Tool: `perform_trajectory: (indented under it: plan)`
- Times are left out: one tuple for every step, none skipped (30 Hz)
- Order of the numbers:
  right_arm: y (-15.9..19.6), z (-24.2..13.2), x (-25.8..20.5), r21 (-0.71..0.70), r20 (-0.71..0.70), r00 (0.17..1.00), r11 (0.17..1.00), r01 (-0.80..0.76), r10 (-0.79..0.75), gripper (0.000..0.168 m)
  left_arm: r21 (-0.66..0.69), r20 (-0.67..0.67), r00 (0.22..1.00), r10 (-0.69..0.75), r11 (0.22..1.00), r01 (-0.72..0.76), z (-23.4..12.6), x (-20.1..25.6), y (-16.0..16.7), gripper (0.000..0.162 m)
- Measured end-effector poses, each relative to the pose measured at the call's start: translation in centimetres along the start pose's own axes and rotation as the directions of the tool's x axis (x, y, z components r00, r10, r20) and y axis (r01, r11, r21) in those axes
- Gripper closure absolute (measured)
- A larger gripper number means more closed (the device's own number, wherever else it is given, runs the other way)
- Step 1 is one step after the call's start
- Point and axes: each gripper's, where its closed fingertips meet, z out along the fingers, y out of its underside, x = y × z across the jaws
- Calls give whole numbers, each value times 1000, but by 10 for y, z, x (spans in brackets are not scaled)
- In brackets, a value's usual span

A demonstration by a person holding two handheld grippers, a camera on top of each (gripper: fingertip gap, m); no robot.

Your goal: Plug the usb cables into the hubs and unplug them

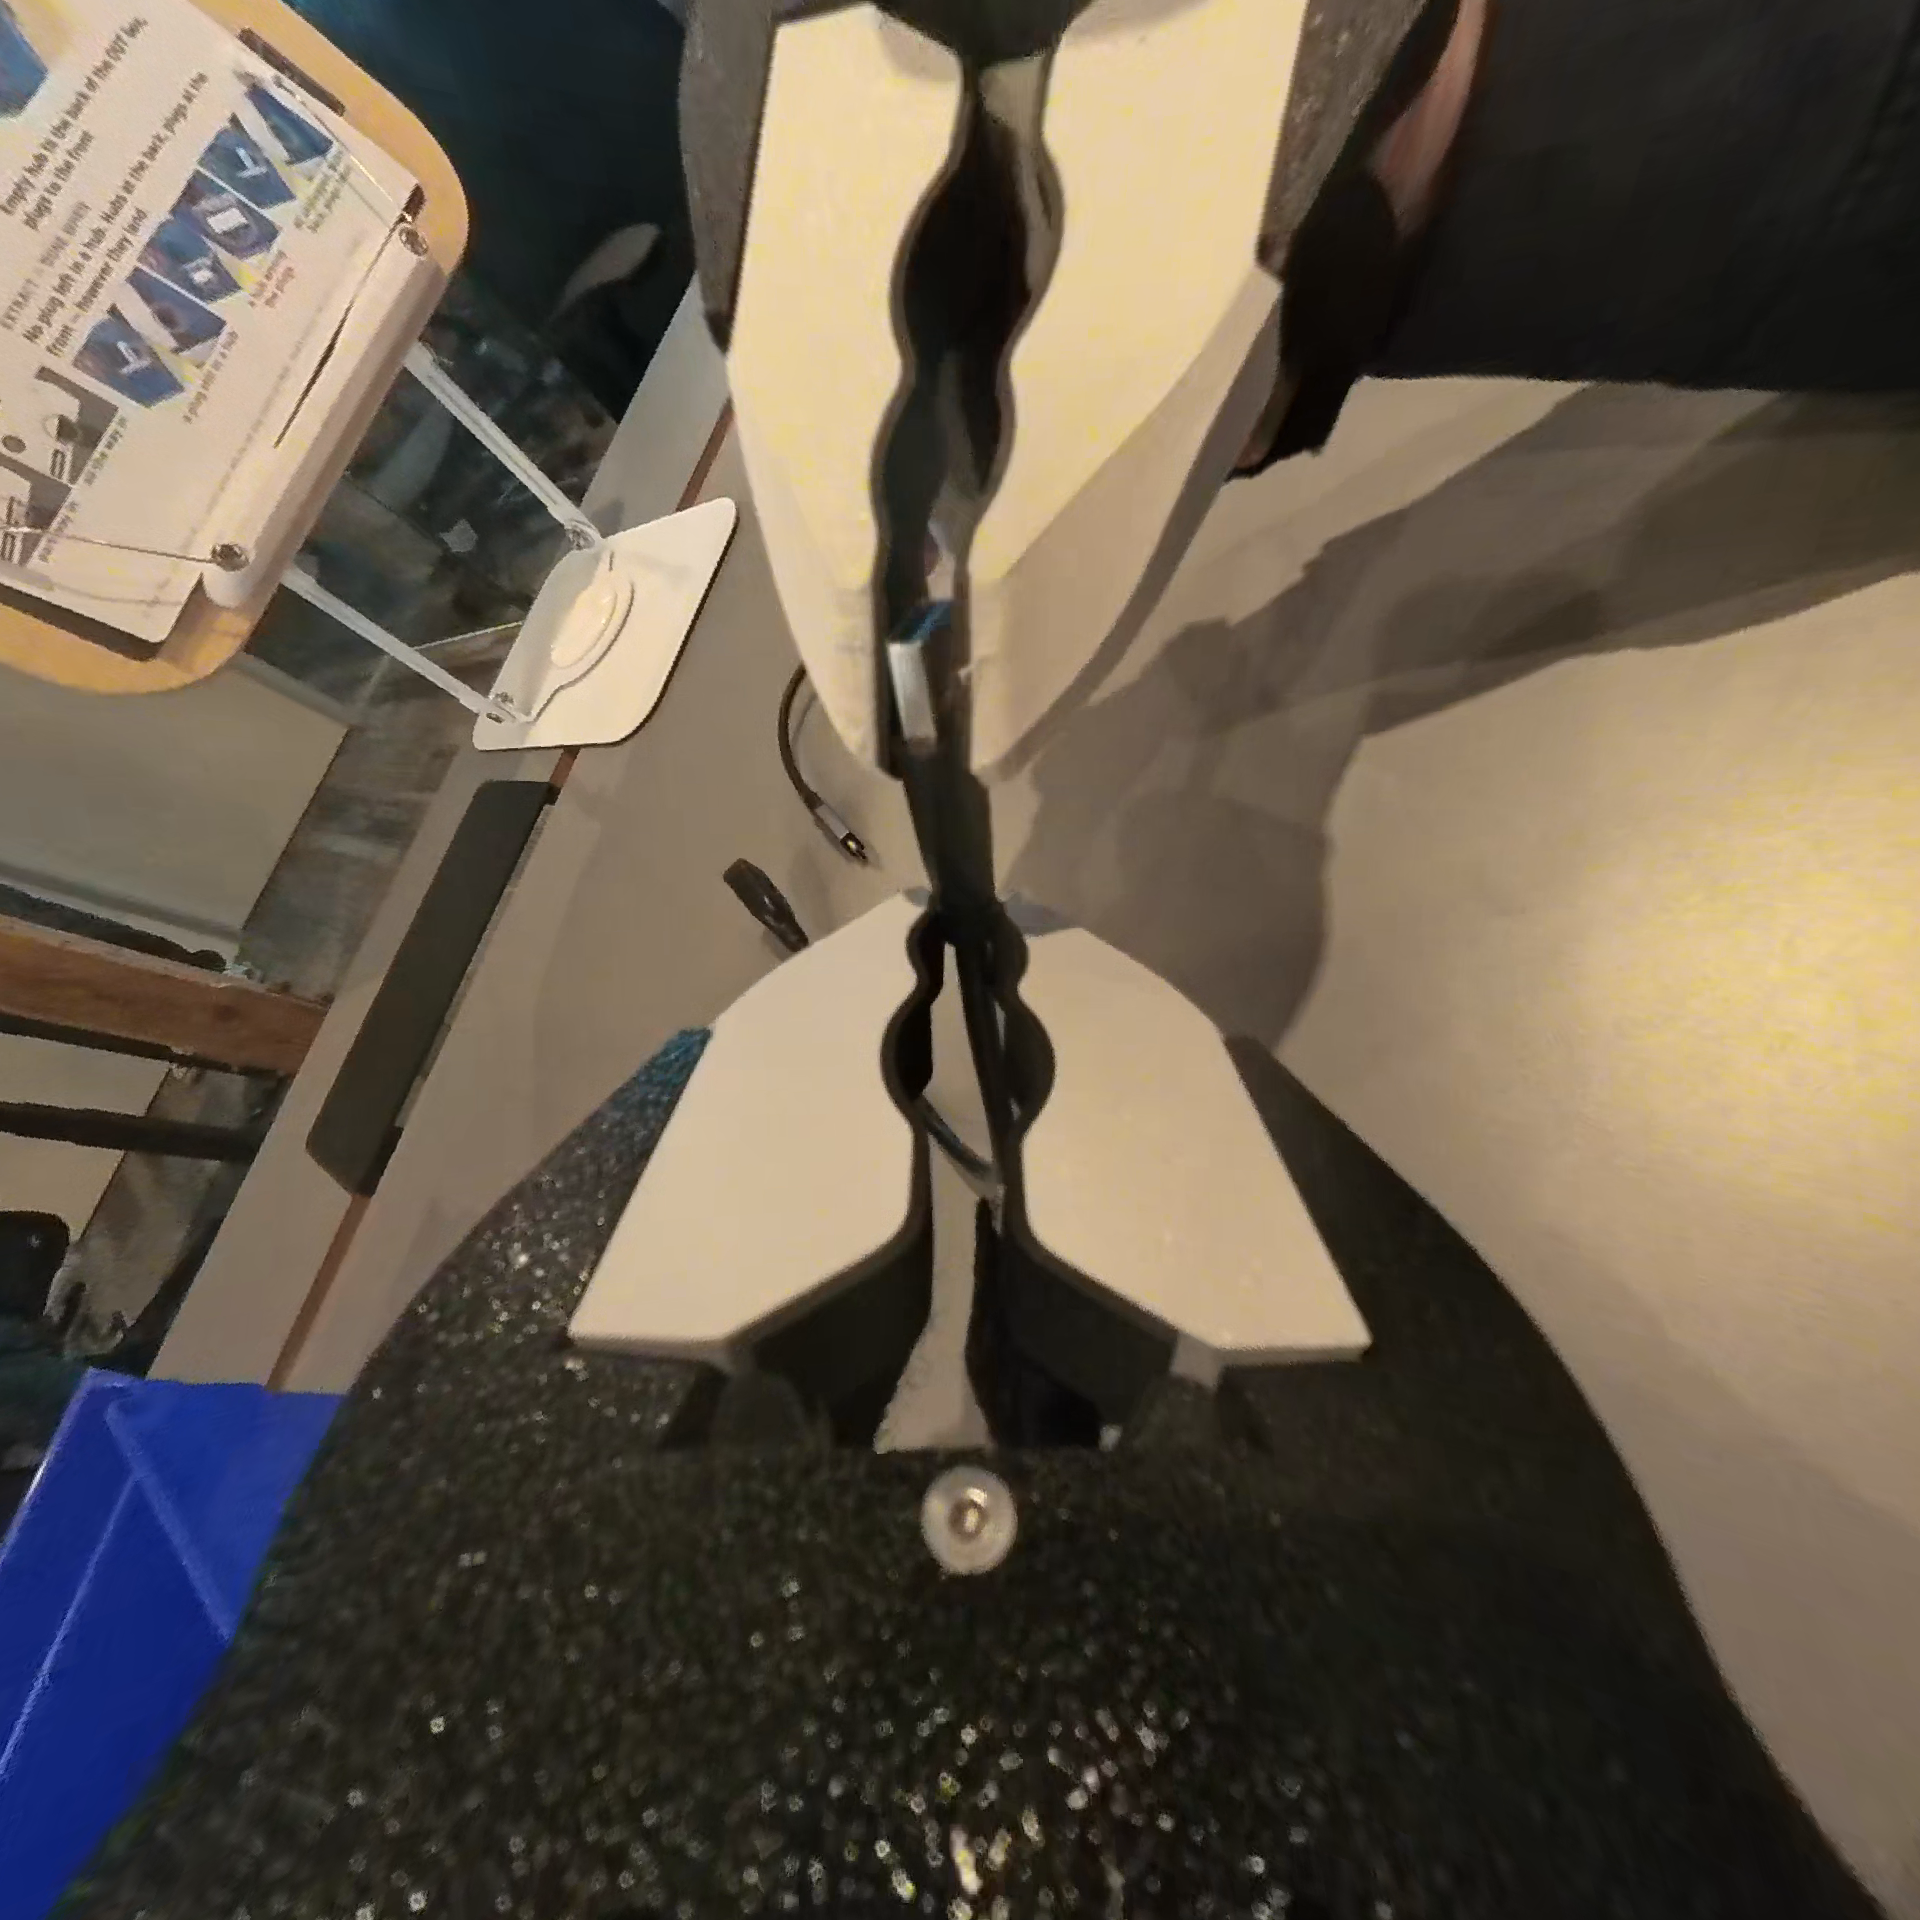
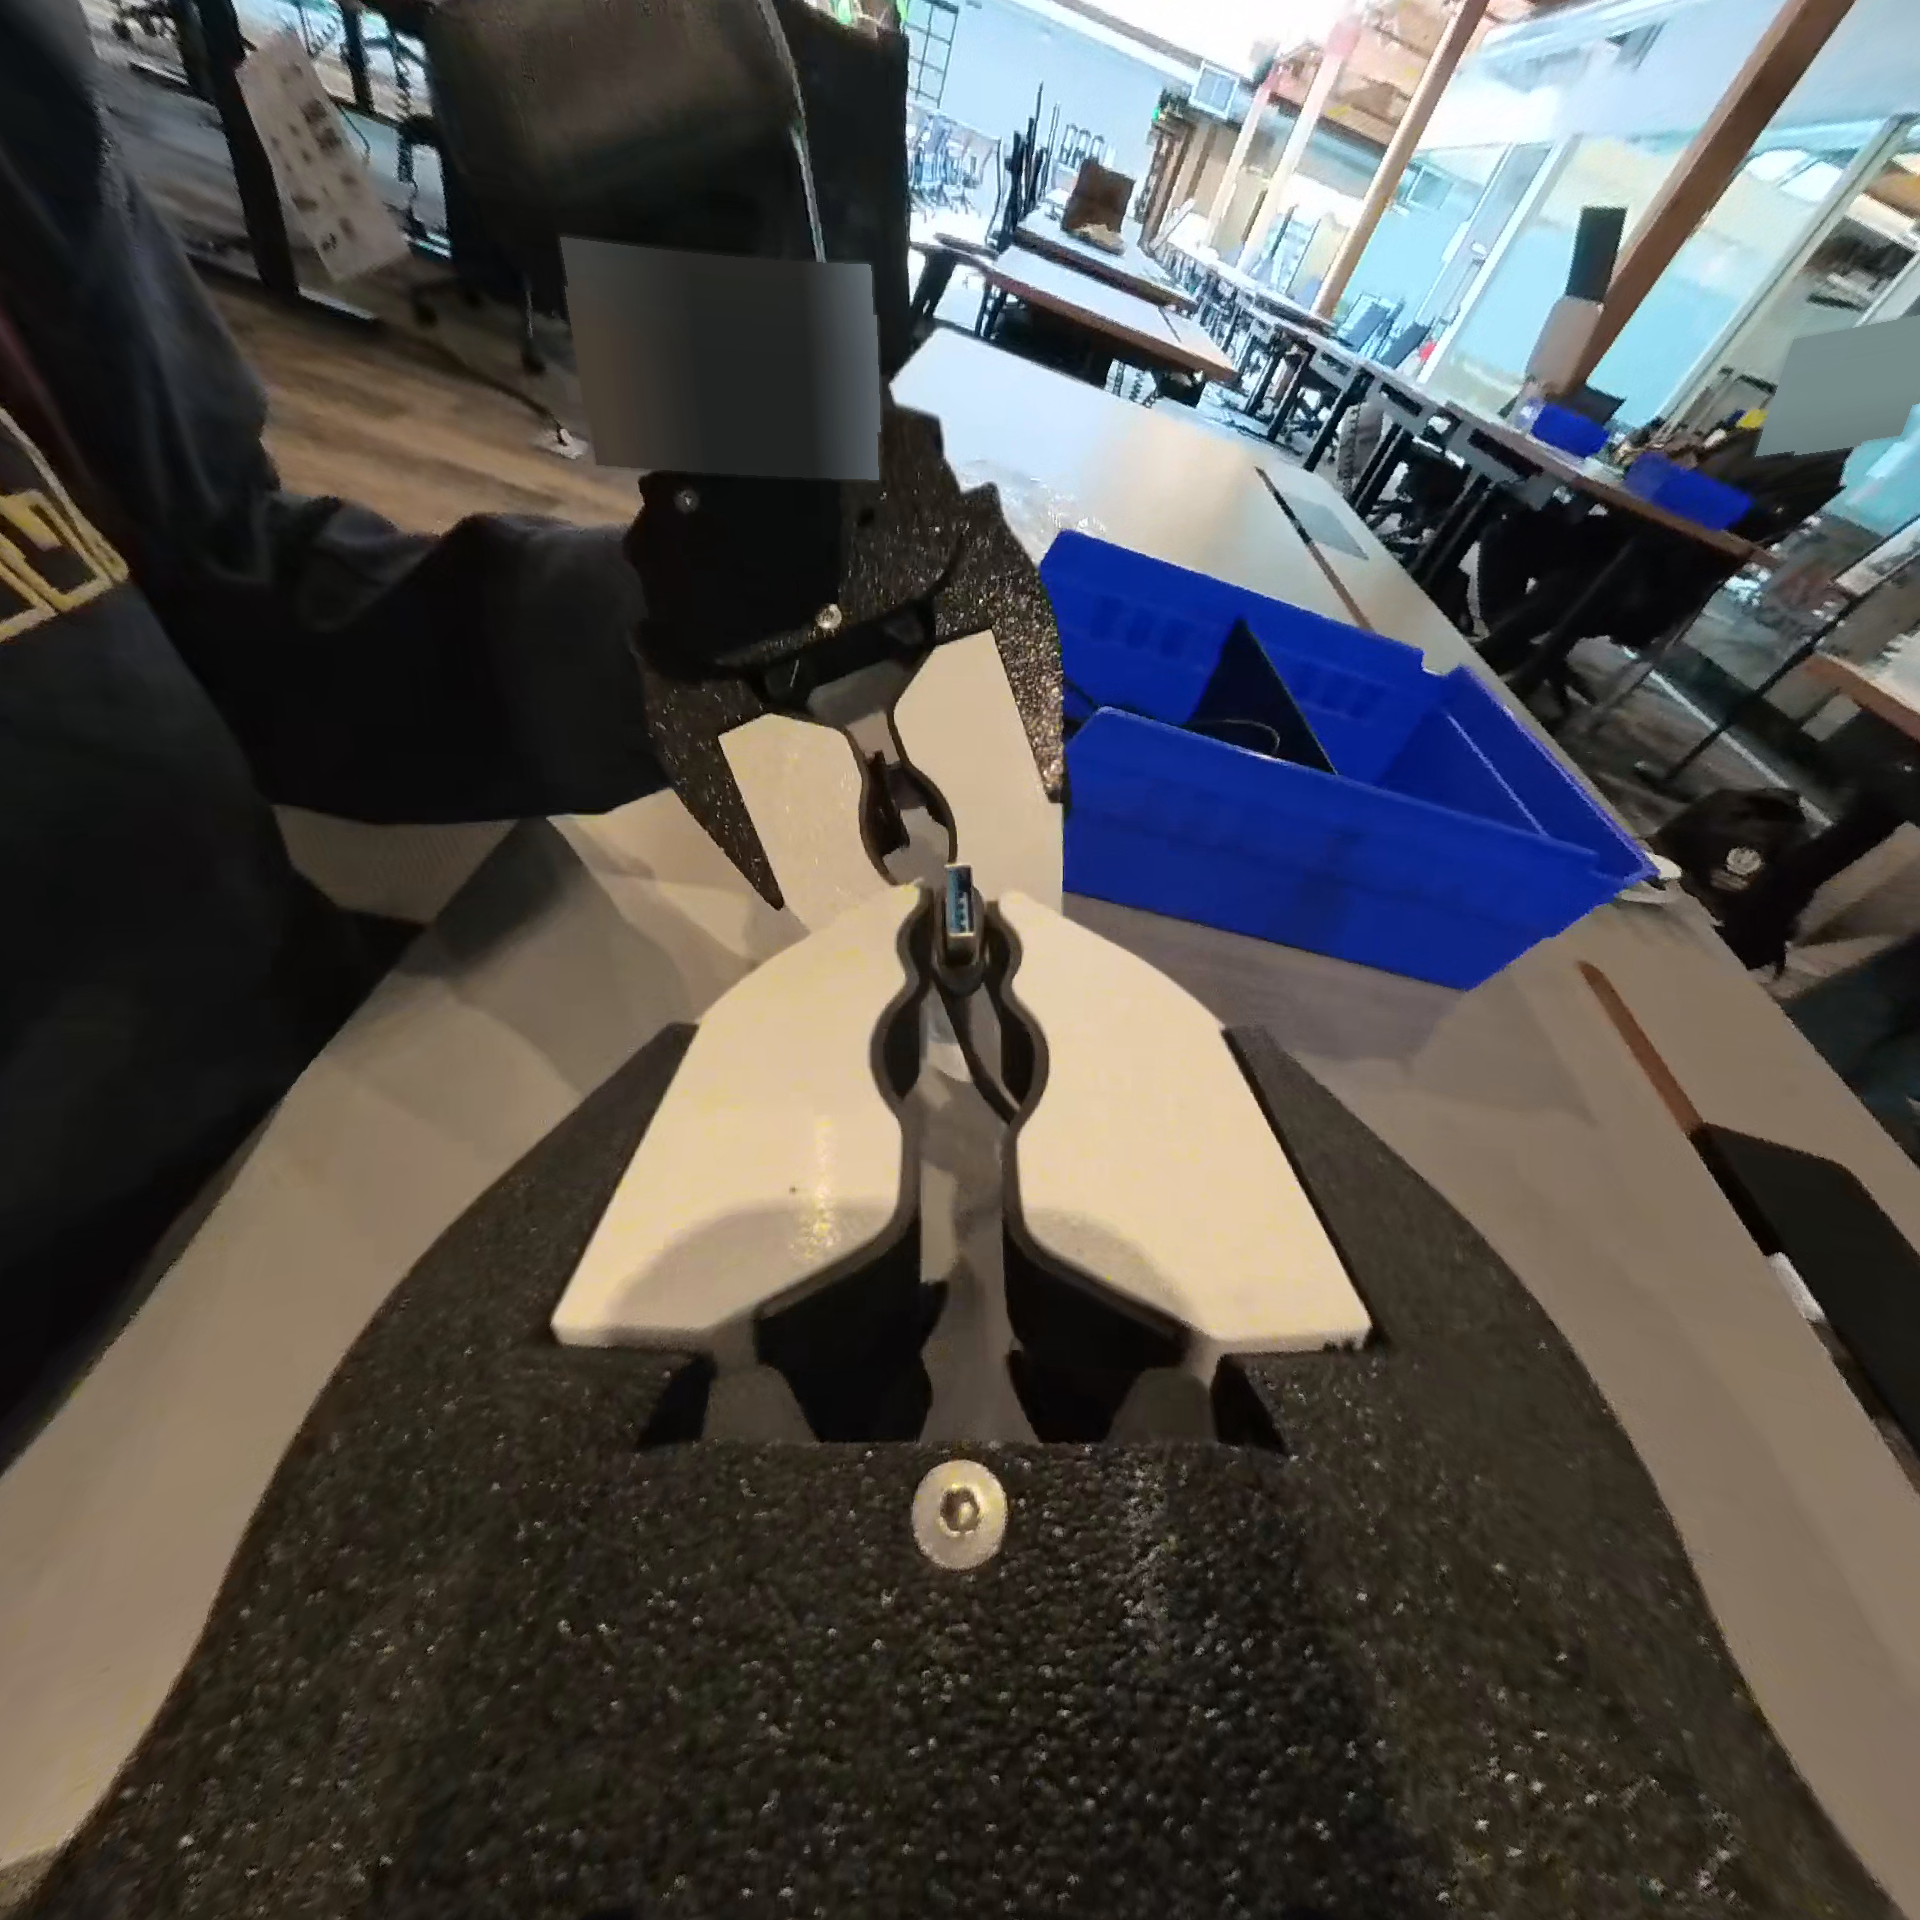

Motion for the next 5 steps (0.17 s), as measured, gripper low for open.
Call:
perform_trajectory:
  plan:
    - [0, 0, 0, 1, 2, 1000, 1000, 0, 0, 159, -5, -2, 1000, 3, 1000, -3, 0, 0, 0, 154]
    - [0, 0, 0, 0, 2, 1000, 1000, 2, -2, 159, -8, -1, 1000, 9, 1000, -9, -1, -1, 0, 154]
    - [0, 0, 0, 0, 2, 1000, 1000, 3, -3, 159, -9, 0, 1000, 14, 1000, -14, -1, -1, 0, 154]
    - [0, -2, 0, 2, 3, 1000, 1000, 2, -2, 159, -5, 3, 1000, 17, 1000, -17, -2, -2, 0, 154]
    - [1, -3, 0, 6, 6, 1000, 1000, 0, 0, 159, 3, 2, 1000, 18, 1000, -18, -3, -2, -1, 154]
